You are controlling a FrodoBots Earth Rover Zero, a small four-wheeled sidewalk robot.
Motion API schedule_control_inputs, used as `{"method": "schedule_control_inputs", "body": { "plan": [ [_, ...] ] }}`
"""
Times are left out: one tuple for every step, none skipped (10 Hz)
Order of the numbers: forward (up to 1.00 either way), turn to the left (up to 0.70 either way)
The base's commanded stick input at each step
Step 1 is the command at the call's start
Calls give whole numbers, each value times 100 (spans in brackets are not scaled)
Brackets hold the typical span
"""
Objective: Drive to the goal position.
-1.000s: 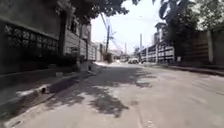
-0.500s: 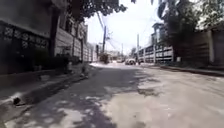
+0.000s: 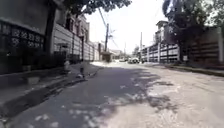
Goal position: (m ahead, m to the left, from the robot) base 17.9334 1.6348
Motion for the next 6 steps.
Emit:
{"method": "schedule_control_inputs", "body": {
  "plan": [
    [100,-1],
    [100,1],
    [100,1],
    [100,1],
    [100,1],
    [100,1]
  ]
}}
